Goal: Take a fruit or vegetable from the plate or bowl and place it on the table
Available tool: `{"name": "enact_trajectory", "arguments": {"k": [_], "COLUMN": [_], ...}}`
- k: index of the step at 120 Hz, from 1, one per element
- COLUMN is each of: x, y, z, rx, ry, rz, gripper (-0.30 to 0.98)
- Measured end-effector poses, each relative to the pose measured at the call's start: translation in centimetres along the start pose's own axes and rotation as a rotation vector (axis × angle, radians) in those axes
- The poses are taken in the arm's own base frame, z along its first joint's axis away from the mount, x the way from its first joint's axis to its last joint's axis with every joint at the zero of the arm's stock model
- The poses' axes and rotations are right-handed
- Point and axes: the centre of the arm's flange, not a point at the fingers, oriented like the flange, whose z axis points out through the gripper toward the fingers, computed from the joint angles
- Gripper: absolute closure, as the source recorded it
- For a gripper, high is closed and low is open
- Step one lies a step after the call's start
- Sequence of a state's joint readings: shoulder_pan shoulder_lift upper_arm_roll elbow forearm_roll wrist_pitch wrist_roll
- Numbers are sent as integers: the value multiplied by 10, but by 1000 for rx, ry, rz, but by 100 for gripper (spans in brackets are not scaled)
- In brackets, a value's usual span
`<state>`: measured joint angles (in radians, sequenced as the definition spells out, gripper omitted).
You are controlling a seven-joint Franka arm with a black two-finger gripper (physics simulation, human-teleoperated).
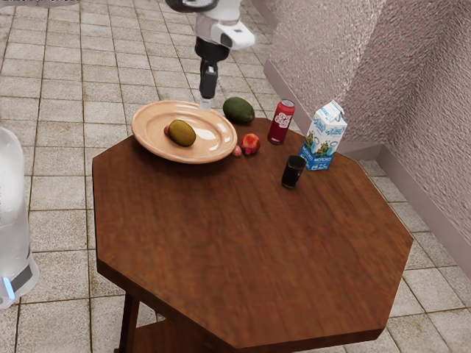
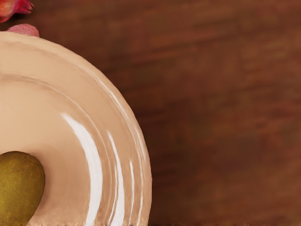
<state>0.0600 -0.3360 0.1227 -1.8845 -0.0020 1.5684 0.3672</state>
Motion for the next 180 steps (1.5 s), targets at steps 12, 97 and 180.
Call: {"name": "enact_trajectory", "arguments": {"k": [12,97,180], "x": [-7,-9,-54], "y": [-1,-38,-121], "z": [31,76,120], "rx": [-5,-176,-173], "ry": [-35,32,-39], "rz": [3,451,561], "gripper": [2,2,2]}}
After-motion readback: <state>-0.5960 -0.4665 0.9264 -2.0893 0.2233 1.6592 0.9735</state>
